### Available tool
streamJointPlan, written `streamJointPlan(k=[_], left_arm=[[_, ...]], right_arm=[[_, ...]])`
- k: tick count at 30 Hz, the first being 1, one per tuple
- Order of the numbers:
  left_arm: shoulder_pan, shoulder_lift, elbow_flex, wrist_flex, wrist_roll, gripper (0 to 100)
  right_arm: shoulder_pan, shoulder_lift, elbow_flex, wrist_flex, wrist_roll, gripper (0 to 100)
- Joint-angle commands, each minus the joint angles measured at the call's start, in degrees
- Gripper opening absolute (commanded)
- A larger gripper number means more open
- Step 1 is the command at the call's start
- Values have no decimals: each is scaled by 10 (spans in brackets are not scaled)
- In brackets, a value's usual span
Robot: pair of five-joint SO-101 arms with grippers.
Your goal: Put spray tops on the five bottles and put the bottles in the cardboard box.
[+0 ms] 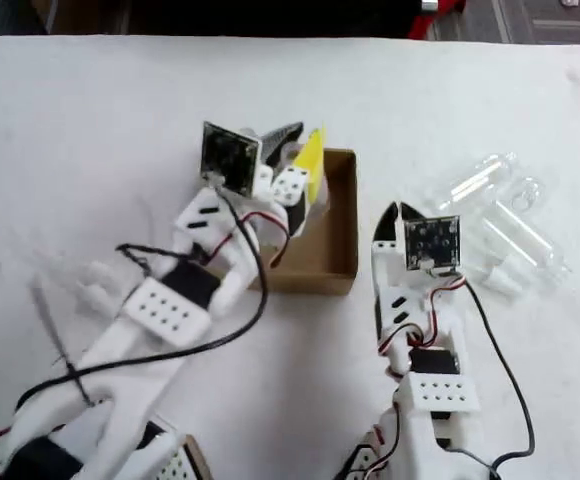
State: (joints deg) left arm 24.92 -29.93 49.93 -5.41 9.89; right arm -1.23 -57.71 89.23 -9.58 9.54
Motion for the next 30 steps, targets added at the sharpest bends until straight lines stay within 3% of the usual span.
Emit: streamJointPlan(k=[1, 6, 12, 23, 30], left_arm=[[-22, 123, -50, -96, -18, 23], [-37, 278, -131, -138, -20, 23], [-64, 376, -199, -144, -43, 23], [-79, 439, -244, -141, -46, 23], [-80, 454, -243, -143, -84, 23]], right_arm=[[7, 1, -5, -13, -7, 17], [7, 1, -4, -13, -7, 17], [7, 1, -4, -14, -7, 19], [-4, 1, -4, -14, -6, 21], [-5, 1, -4, -14, -6, 21]])
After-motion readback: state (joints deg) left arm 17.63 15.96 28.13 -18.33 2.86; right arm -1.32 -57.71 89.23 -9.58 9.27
